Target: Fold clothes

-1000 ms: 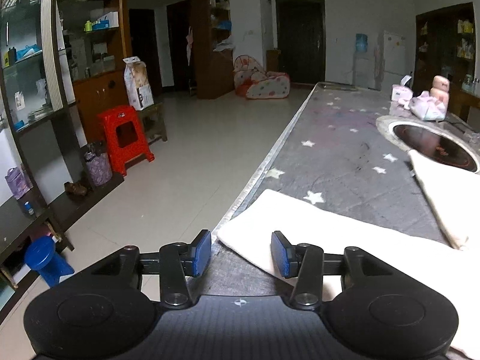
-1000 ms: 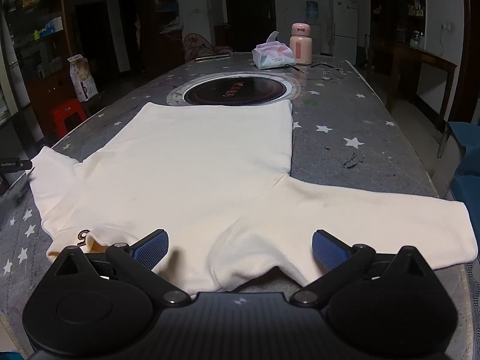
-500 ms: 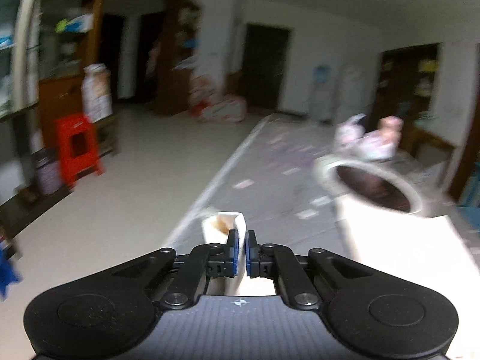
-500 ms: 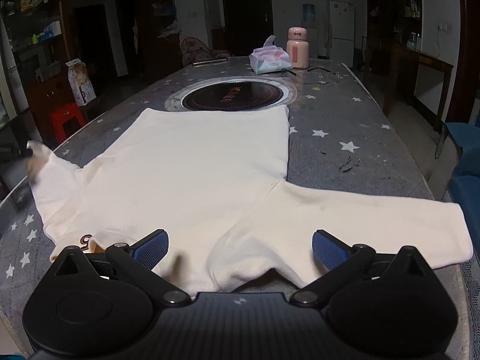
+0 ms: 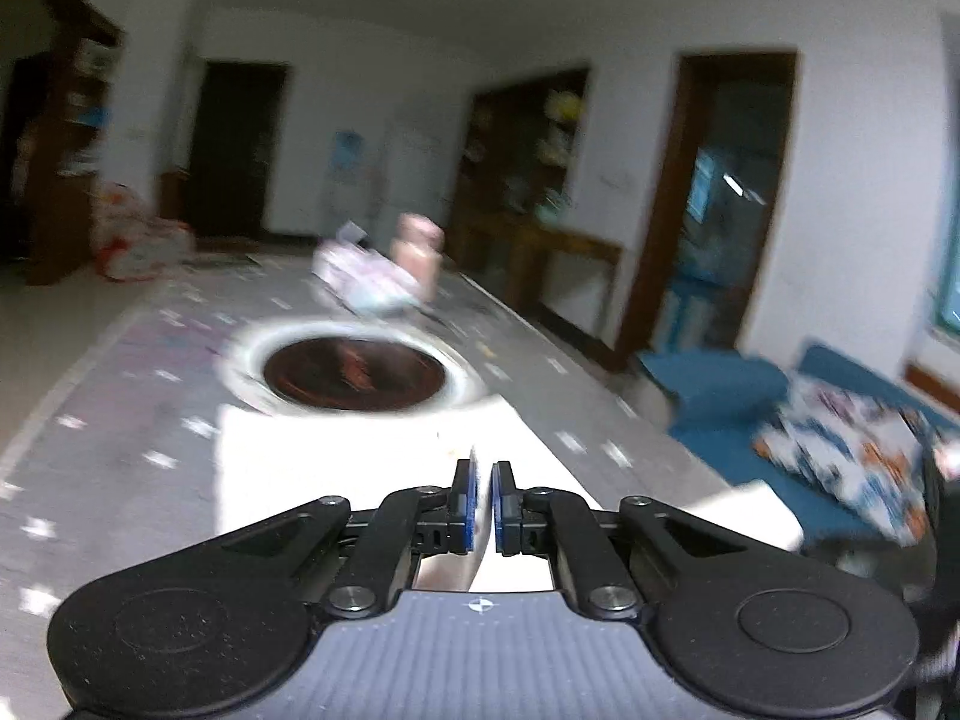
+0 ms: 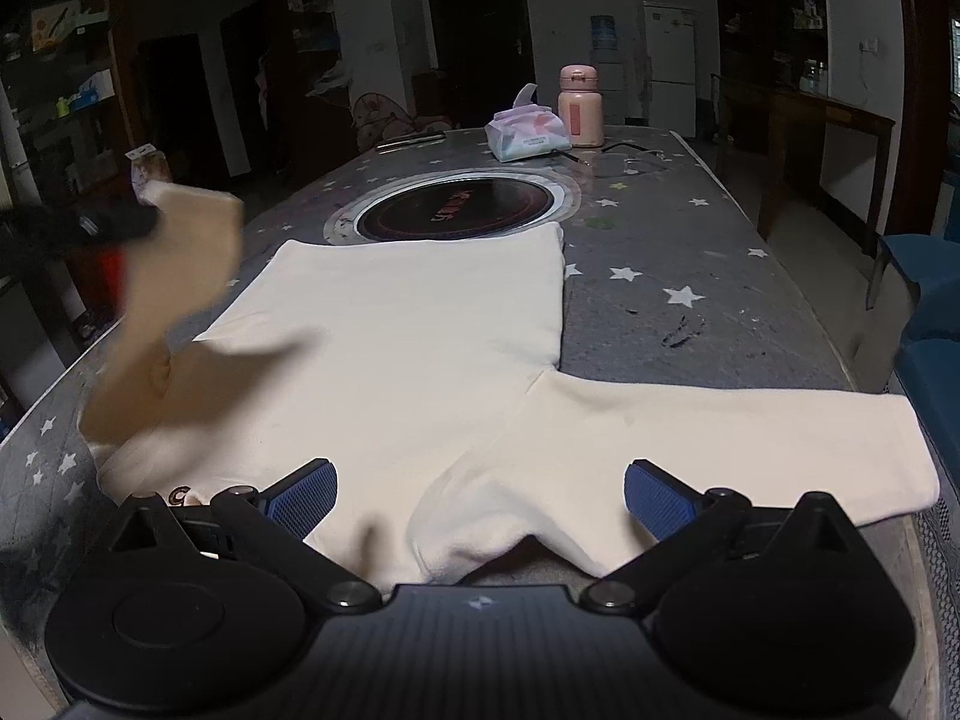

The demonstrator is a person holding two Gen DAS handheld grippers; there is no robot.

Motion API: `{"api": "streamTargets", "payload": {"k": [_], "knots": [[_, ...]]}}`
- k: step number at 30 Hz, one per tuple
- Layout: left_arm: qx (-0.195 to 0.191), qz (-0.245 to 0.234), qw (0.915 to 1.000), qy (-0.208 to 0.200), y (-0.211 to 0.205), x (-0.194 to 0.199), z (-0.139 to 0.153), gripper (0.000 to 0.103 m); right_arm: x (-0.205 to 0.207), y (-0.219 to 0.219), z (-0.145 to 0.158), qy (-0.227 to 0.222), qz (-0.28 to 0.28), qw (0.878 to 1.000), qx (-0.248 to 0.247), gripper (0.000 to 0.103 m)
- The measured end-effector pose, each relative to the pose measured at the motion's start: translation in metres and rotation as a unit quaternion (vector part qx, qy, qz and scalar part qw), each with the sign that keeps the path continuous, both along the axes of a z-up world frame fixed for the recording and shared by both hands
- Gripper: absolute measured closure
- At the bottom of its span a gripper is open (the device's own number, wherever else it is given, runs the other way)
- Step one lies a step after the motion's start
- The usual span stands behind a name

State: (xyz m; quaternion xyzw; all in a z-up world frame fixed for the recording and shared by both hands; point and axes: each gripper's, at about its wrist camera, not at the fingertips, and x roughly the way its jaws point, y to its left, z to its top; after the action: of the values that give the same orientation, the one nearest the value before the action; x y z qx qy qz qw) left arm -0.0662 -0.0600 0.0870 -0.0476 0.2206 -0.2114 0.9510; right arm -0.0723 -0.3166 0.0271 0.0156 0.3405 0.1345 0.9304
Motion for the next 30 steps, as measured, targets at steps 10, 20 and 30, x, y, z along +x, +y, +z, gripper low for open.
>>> {"api": "streamTargets", "payload": {"k": [10, 20, 30], "knots": [[0.074, -0.006, 0.997, 0.02, 0.008, -0.018, -0.026, 0.06, 0.003, -0.005, 0.015, -0.012, 0.005, 1.0, 0.012, 0.009], [0.122, 0.073, 0.9878, 0.065, 0.069, -0.039, -0.05, 0.058, 0.034, 0.039, 0.005, 0.027, 0.091, 0.995, 0.024, 0.047], [0.142, 0.058, 0.9862, 0.062, 0.062, -0.04, -0.067, 0.056, 0.042, 0.067, -0.009, 0.054, 0.105, 0.993, -0.011, 0.087]]}}
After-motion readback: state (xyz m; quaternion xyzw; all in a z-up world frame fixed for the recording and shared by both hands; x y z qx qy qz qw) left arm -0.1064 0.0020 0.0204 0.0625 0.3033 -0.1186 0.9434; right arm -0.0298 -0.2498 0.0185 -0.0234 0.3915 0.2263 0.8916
